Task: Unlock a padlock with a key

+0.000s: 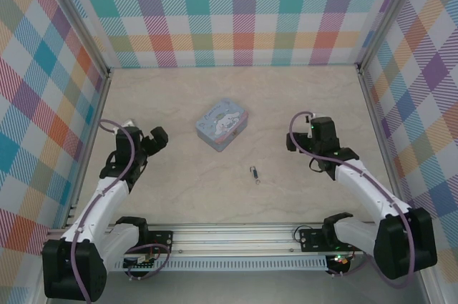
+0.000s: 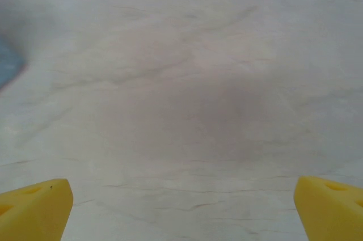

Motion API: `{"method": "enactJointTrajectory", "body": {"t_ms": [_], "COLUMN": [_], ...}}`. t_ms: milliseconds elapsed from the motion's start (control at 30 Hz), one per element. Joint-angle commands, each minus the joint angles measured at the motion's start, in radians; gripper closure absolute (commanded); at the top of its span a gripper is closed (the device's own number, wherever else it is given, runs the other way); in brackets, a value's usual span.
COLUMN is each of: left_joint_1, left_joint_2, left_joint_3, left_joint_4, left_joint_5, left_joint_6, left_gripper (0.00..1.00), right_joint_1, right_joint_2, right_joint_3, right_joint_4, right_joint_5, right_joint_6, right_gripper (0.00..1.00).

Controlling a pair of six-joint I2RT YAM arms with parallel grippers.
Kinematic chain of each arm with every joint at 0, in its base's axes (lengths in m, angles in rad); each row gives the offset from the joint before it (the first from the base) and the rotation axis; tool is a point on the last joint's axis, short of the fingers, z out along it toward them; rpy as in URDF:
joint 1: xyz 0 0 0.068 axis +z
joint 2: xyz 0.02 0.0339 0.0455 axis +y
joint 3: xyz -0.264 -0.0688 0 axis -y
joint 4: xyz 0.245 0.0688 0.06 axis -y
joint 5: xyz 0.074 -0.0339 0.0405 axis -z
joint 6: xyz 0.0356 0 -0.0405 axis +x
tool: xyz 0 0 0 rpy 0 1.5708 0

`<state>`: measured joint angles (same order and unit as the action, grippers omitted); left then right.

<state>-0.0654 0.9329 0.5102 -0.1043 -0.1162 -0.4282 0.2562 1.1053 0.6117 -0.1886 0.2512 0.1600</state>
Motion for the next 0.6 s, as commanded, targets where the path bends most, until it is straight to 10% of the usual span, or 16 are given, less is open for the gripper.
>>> {"method": "enactJointTrajectory", "body": {"t_ms": [0,567], "left_joint_1": [0.012,0.023], "left_joint_2": [-0.006,0.372], "left_joint_3": [-0.064,-0.13], "left_joint_4": [0.2,0.682], "left_joint_5": [-0.204,-0.021], "left_joint_6": [0.154,0.425], "left_gripper": [0.0,0.0], "right_joint_1": [-0.056,-0.135], "right_joint_2": [0.052,0.362], "right_joint_3": [-0.057,-0.229], "right_joint_4": [0.202,1.034], "right_joint_5": [0.058,-0.101], "right_joint_6": [-0.096,-0.231], "right_gripper": [0.0,0.0]}}
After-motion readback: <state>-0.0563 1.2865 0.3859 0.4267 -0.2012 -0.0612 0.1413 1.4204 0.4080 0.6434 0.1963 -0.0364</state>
